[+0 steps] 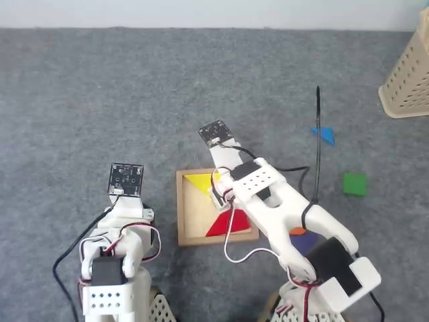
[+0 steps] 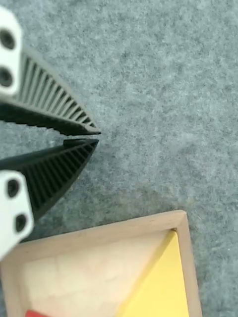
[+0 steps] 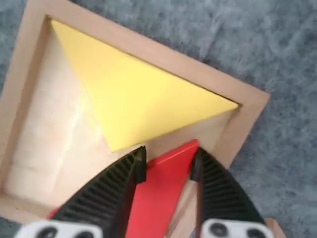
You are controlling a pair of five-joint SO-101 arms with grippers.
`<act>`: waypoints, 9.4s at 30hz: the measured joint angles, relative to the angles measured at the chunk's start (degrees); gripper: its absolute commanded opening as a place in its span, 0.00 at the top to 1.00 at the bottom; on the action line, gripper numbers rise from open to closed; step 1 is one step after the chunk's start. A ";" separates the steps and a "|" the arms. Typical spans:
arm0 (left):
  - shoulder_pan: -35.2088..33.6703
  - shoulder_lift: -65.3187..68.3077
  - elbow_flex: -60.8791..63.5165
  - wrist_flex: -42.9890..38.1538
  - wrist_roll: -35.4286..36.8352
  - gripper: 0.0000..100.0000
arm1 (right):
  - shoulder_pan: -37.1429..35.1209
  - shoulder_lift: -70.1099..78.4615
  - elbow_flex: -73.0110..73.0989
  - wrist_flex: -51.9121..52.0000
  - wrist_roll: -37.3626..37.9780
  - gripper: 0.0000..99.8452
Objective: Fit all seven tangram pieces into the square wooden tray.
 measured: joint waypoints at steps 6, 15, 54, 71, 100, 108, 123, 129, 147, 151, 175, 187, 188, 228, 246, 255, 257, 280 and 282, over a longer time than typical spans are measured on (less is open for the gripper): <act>0.00 0.00 0.00 0.00 0.00 0.99 | 0.18 0.09 0.00 0.00 1.93 0.99; 0.00 0.00 0.00 0.00 0.00 0.99 | 0.09 -6.95 0.18 1.58 4.22 0.99; 0.00 0.00 0.00 0.00 0.00 0.99 | -16.79 -13.45 5.98 -1.76 12.75 0.82; 0.00 0.00 0.00 0.00 0.00 0.99 | -2.37 -13.45 9.85 -4.13 12.75 0.82; 0.00 0.00 0.00 0.00 0.00 0.99 | 20.75 -4.13 7.12 -9.05 10.11 0.96; 0.00 0.00 0.00 0.00 0.00 0.99 | 20.92 -4.13 6.51 -9.23 3.60 0.96; 0.00 0.00 0.00 0.00 0.00 0.99 | 20.84 -4.13 1.93 -9.23 -6.59 0.94; 0.00 0.00 0.00 0.00 0.00 0.99 | 21.27 -4.13 1.93 -7.65 -7.82 0.78; 0.00 0.00 0.00 0.00 0.00 0.99 | 9.49 -4.40 1.85 -5.98 1.23 0.95; 0.00 0.00 0.00 0.00 0.00 0.99 | 8.00 -4.40 1.85 -6.24 1.93 0.95; 0.00 0.00 0.00 0.00 0.00 0.99 | 1.41 -4.40 1.93 -10.73 6.59 0.95; 0.00 0.00 0.00 0.00 0.00 0.99 | 1.58 -5.54 6.59 -10.99 6.68 0.96; 0.00 0.00 0.00 0.00 0.00 0.99 | 1.67 -5.54 6.59 -10.99 6.68 0.96; 0.00 0.00 0.00 0.00 0.00 0.99 | 6.07 -5.80 6.68 -10.73 6.59 0.96; 0.00 0.00 0.00 0.00 0.00 0.99 | 6.07 -5.80 6.68 -10.73 6.59 0.96; 0.00 0.00 0.00 0.00 0.00 0.99 | 6.07 -6.95 7.30 -10.20 6.59 0.96; 0.00 0.00 0.00 0.00 0.00 0.99 | 6.51 -9.05 7.74 -8.88 6.59 0.96; 0.00 0.00 0.00 0.00 0.00 0.99 | 8.97 -16.53 10.46 -7.65 6.59 0.96; 0.00 0.00 0.00 0.00 0.00 0.99 | 8.97 -16.53 10.46 -7.65 6.59 0.96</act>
